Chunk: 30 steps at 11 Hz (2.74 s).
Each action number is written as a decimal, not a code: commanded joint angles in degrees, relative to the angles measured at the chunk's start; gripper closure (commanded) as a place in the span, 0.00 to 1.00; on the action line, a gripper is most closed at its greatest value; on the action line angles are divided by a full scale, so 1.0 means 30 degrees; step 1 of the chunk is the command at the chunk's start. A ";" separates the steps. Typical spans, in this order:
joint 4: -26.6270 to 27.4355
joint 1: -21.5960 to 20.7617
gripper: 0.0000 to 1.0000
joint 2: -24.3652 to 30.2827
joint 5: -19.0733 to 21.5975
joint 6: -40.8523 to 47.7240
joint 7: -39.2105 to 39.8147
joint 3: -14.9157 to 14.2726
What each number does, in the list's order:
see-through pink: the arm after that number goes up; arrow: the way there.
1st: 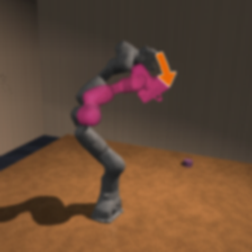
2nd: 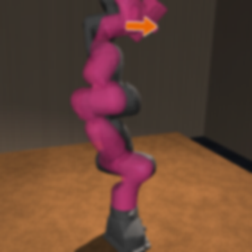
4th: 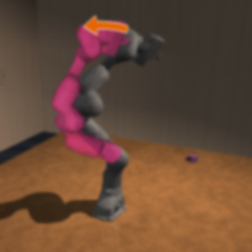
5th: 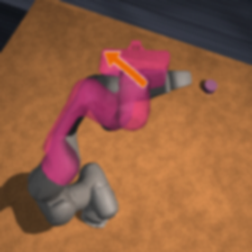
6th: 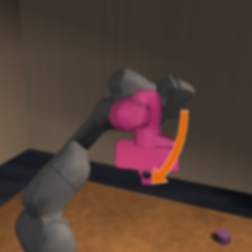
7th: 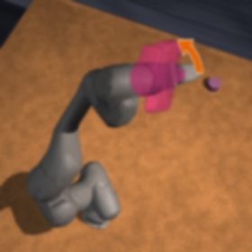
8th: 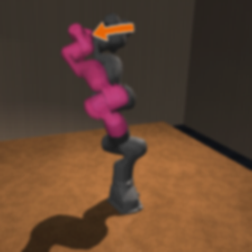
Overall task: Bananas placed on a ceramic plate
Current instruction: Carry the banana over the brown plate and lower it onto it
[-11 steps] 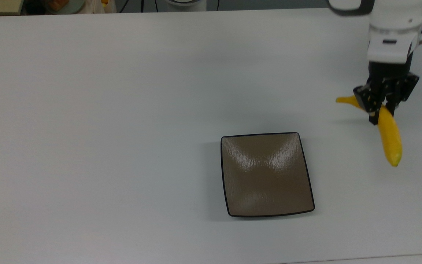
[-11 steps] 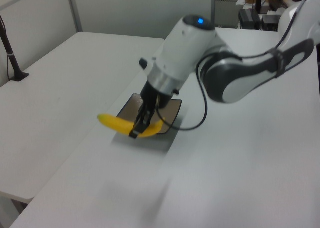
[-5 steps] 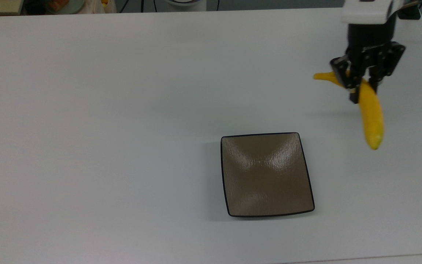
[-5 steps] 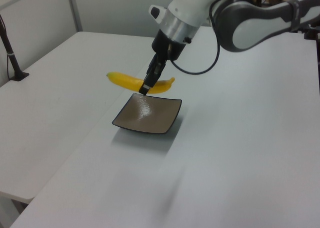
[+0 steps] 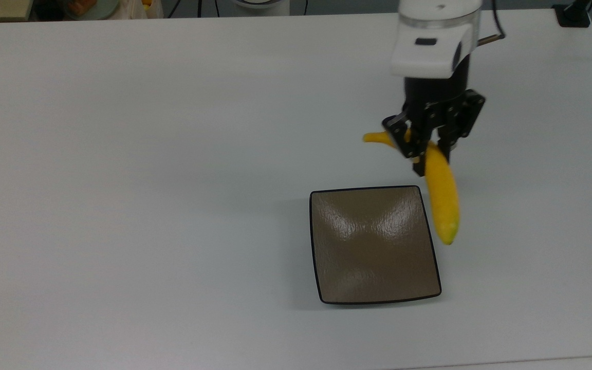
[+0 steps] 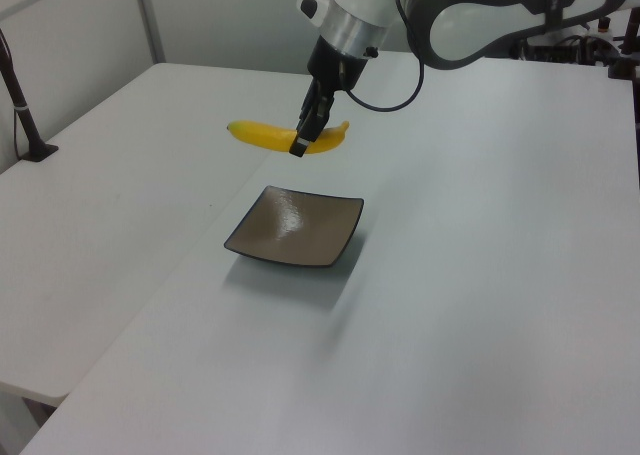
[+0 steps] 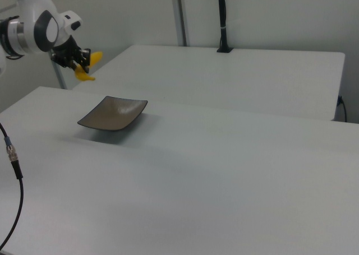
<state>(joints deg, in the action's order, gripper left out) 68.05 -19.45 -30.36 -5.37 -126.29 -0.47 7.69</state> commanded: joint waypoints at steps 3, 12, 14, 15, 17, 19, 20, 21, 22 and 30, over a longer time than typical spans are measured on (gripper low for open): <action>0.0668 0.0477 1.00 -0.1096 0.0326 0.0144 0.1093 -0.0220; 0.1136 0.0829 1.00 -0.3443 0.0238 -0.1525 0.1005 -0.0396; 0.1487 0.0829 1.00 -0.3532 0.0209 -0.1845 0.0947 -0.0396; 0.1778 0.0829 1.00 -0.3561 0.0180 -0.2457 0.0917 -0.0396; 0.2103 0.0829 1.00 -0.3620 0.0179 -0.3283 0.0888 -0.0396; 0.1987 0.0829 1.00 -0.4058 0.0092 -0.3516 0.0888 -0.0396; 0.2044 0.0800 1.00 -0.4118 0.0063 -0.3924 0.0888 -0.0396; 0.2045 0.0771 1.00 -0.4147 0.0062 -0.3957 0.0888 -0.0396; 0.2016 0.0771 1.00 -0.4176 0.0062 -0.3957 0.0888 -0.0396; 0.2074 0.0654 0.00 -0.4148 0.0004 -0.3987 0.0215 -0.0396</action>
<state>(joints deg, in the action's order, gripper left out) 72.81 -16.87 -43.56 -5.38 -136.52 1.38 6.94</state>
